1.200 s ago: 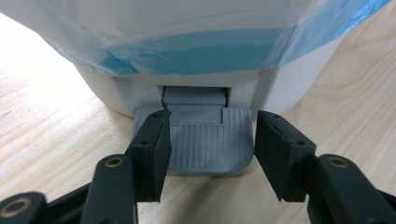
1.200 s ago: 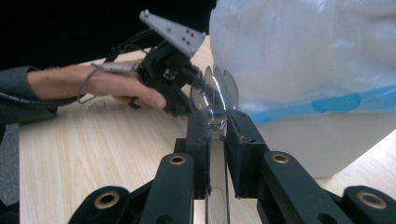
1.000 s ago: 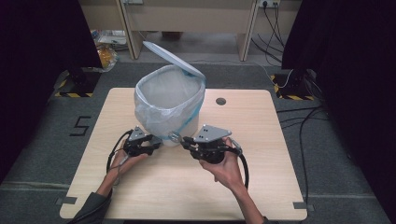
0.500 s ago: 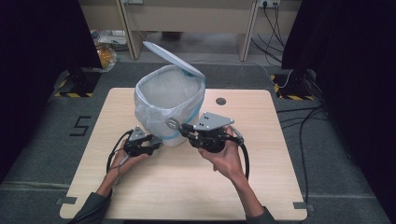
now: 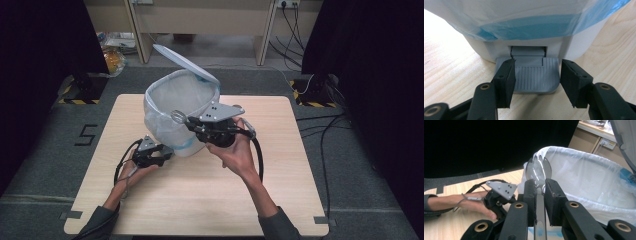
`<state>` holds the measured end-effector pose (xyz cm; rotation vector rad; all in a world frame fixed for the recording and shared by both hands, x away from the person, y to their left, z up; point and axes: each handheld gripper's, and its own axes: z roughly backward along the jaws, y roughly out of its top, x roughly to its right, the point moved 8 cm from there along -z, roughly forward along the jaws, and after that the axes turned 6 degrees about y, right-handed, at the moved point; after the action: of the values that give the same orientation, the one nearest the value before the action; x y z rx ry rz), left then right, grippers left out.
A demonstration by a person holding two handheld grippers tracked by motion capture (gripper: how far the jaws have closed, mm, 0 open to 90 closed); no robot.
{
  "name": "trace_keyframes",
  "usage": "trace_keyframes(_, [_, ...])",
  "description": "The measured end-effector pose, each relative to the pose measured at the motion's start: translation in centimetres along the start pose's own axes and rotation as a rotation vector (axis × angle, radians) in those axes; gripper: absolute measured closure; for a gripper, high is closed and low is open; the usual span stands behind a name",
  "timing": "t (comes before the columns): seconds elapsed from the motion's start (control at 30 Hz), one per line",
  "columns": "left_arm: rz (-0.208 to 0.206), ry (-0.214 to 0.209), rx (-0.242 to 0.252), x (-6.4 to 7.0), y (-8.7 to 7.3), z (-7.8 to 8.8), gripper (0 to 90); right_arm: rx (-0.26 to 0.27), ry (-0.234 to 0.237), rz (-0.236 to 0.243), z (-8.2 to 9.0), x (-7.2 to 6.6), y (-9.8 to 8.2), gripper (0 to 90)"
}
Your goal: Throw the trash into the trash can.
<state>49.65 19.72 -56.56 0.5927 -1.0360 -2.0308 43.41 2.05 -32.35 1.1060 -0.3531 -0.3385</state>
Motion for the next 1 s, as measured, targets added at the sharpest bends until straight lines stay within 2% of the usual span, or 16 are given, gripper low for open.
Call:
trace_keyframes(0.67, [0.001,-0.004,0.0,0.0,0.0,0.0,46.1,0.013,-0.067,-0.034,-2.7,3.7,2.9,79.8])
trace_keyframes(1.0, [0.002,-0.007,0.001,0.0,0.0,0.0,46.2,0.007,-0.092,-0.039,-4.4,4.9,3.6,79.8])
